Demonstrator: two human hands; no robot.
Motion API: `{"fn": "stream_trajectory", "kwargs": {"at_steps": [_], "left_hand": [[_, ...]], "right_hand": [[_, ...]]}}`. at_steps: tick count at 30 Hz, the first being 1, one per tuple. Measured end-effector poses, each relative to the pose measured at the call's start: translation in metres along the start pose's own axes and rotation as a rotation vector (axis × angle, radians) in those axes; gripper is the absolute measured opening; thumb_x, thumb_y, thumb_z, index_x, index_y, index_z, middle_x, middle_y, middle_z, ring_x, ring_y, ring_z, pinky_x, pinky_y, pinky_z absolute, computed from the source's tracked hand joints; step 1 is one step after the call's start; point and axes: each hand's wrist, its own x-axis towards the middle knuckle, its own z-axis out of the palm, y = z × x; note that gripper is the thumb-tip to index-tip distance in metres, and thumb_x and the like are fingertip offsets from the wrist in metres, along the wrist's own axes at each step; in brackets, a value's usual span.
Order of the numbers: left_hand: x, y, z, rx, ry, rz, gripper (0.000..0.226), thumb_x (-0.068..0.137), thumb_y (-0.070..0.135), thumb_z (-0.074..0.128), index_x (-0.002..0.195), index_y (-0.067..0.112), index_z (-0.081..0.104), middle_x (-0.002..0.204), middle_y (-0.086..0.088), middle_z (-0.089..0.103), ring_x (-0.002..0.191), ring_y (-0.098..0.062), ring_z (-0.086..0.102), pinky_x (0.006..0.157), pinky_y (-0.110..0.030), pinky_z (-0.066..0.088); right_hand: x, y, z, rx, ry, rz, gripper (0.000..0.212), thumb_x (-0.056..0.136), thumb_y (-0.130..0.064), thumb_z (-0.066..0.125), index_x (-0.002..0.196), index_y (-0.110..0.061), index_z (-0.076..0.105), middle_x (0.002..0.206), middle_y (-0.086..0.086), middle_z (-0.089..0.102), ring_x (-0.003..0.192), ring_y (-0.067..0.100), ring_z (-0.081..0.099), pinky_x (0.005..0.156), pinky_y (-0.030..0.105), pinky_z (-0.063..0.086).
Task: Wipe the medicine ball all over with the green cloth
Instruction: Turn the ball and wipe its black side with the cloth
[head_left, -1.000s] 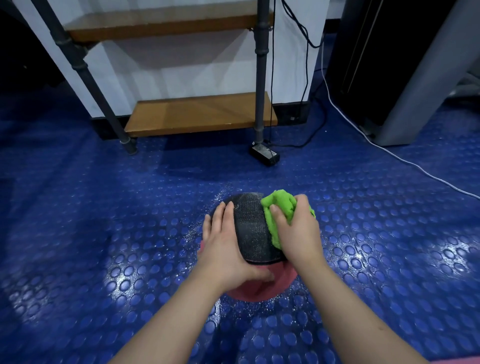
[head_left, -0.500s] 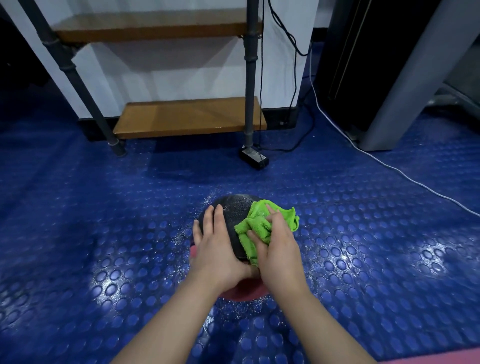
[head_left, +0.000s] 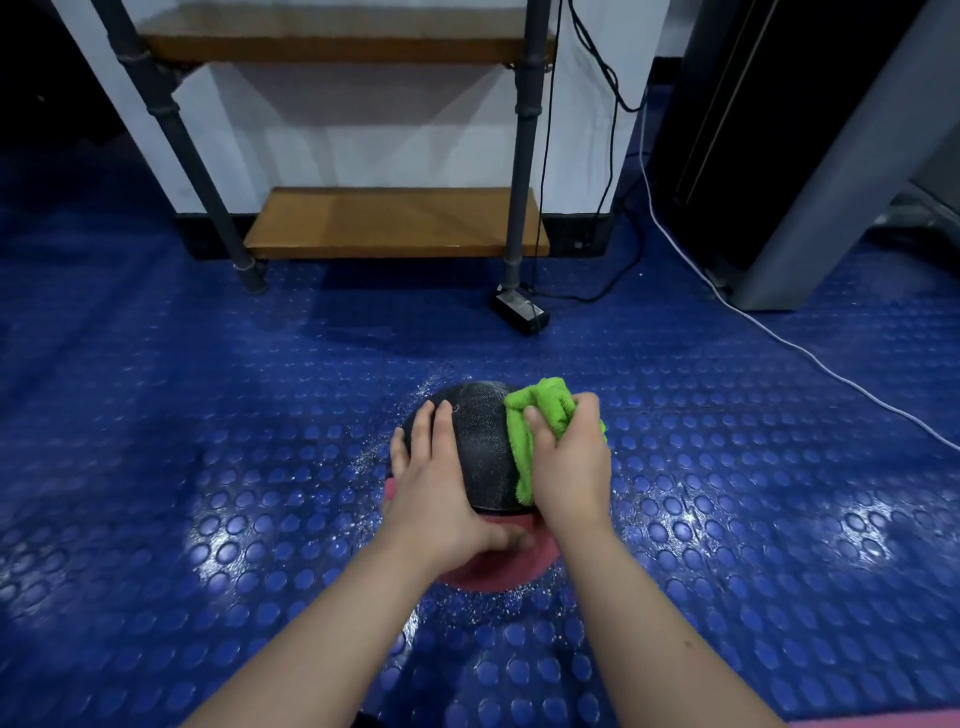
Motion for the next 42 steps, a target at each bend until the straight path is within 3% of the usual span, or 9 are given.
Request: {"fn": "stream_trajectory", "kwargs": {"at_steps": [5,9,17,22,27,31,35,38,42], "left_hand": [[-0.002,-0.005,-0.004,0.012,-0.018,0.038,0.159,0.040,0.060,0.092,0.154,0.027,-0.014,0.158,0.021,-0.020,0.150,-0.023,-0.017,0.123,-0.050,0.010],[-0.003,-0.014,-0.010,0.047,-0.063,0.105,0.157,0.042,0.059,0.092,0.155,0.028,-0.012,0.159,0.019,-0.019,0.150,-0.022,-0.018,0.123,-0.044,0.003],[0.020,-0.044,-0.052,0.083,-0.292,0.261,0.156,0.038,0.059,0.094,0.155,0.038,-0.007,0.160,0.025,-0.014,0.149,-0.002,-0.011,0.125,-0.038,0.009],[0.026,-0.028,-0.066,0.016,-0.451,-0.035,0.149,0.038,0.066,0.090,0.144,0.060,-0.015,0.160,0.012,-0.028,0.151,-0.015,-0.014,0.123,-0.044,0.010],[0.016,-0.013,-0.038,0.023,-0.275,-0.143,0.158,0.027,0.071,0.086,0.146,0.055,-0.018,0.160,0.003,-0.030,0.152,-0.032,-0.009,0.120,-0.055,0.019],[0.016,-0.012,-0.036,0.031,-0.232,-0.144,0.157,0.032,0.061,0.092,0.148,0.054,-0.014,0.161,0.005,-0.025,0.152,-0.032,-0.008,0.120,-0.055,0.020],[0.013,-0.008,-0.032,0.015,-0.195,-0.129,0.154,0.035,0.056,0.095,0.149,0.055,-0.009,0.162,0.006,-0.018,0.151,-0.030,-0.003,0.121,-0.050,0.020],[0.010,-0.008,-0.031,0.016,-0.170,-0.103,0.146,0.043,0.048,0.095,0.148,0.058,-0.006,0.163,0.005,-0.015,0.150,-0.030,0.000,0.119,-0.046,0.022],[0.001,-0.011,-0.025,0.046,-0.167,-0.048,0.143,0.046,0.043,0.094,0.147,0.058,-0.006,0.162,0.007,-0.018,0.150,-0.032,-0.004,0.118,-0.047,0.022]], "right_hand": [[0.023,-0.001,-0.006,-0.025,-0.091,0.075,0.027,0.095,-0.035,0.055,0.100,-0.011,0.043,0.080,-0.003,0.053,0.073,0.015,0.051,0.058,0.031,0.033],[0.034,0.004,-0.010,-0.055,-0.140,0.093,0.027,0.095,-0.036,0.055,0.102,-0.012,0.045,0.078,-0.007,0.051,0.068,0.002,0.045,0.052,0.022,0.030],[0.030,0.015,-0.010,-0.027,-0.138,0.102,0.028,0.095,-0.036,0.057,0.103,-0.011,0.045,0.080,-0.007,0.053,0.070,0.004,0.047,0.054,0.022,0.033],[0.019,0.022,-0.009,-0.016,-0.114,0.099,0.030,0.092,-0.037,0.060,0.099,-0.012,0.043,0.079,-0.005,0.054,0.070,0.005,0.049,0.055,0.027,0.033],[0.007,0.022,-0.008,-0.002,-0.099,0.085,0.028,0.094,-0.036,0.057,0.100,-0.014,0.040,0.076,-0.006,0.053,0.067,0.003,0.049,0.052,0.018,0.031],[-0.007,0.023,-0.006,0.024,-0.048,0.044,0.025,0.095,-0.034,0.054,0.097,-0.015,0.039,0.078,-0.003,0.054,0.072,0.017,0.053,0.057,0.029,0.035],[-0.042,0.022,-0.005,0.147,0.023,-0.066,0.017,0.095,-0.030,0.056,0.096,-0.023,0.041,0.080,-0.006,0.057,0.071,0.001,0.055,0.057,0.009,0.037],[-0.061,0.026,0.003,0.149,-0.056,-0.184,0.028,0.089,-0.047,0.052,0.107,-0.029,0.042,0.102,-0.001,0.062,0.097,0.006,0.059,0.083,0.020,0.045],[-0.046,0.022,0.014,-0.055,-0.100,-0.387,0.035,0.087,-0.048,0.054,0.109,-0.022,0.045,0.130,0.004,0.055,0.133,0.022,0.041,0.108,0.037,0.034]]}}
